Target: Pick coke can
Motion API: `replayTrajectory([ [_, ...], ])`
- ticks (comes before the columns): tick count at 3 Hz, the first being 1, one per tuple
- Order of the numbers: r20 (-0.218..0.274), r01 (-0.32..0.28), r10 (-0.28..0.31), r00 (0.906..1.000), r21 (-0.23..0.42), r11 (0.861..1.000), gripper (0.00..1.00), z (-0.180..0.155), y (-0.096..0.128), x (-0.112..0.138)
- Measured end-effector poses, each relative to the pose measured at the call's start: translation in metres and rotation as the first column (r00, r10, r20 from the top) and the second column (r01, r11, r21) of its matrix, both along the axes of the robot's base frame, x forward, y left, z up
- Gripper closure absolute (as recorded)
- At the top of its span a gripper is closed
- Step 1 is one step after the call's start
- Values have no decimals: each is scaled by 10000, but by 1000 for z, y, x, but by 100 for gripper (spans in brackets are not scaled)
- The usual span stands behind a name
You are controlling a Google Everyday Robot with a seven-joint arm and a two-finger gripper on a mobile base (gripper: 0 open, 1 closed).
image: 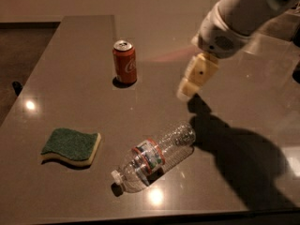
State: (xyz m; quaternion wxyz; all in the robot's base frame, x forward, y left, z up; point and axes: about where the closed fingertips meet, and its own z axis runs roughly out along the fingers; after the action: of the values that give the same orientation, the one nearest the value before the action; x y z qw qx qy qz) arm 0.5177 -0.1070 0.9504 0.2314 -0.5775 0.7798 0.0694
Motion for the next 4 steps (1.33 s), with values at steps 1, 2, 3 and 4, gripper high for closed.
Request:
replayTrajectory([
  [1, 314, -5, -15, 9995, 629, 9980, 0, -5, 26, 28],
  [2, 397, -149, 101, 9992, 1227, 9923, 0, -11, 55, 61],
  [3, 349, -509, 455, 9984, 1727, 9837, 0, -16, 91, 83],
  [4, 291, -1018, 978, 9948, 2211, 9699, 0, -20, 137, 98],
])
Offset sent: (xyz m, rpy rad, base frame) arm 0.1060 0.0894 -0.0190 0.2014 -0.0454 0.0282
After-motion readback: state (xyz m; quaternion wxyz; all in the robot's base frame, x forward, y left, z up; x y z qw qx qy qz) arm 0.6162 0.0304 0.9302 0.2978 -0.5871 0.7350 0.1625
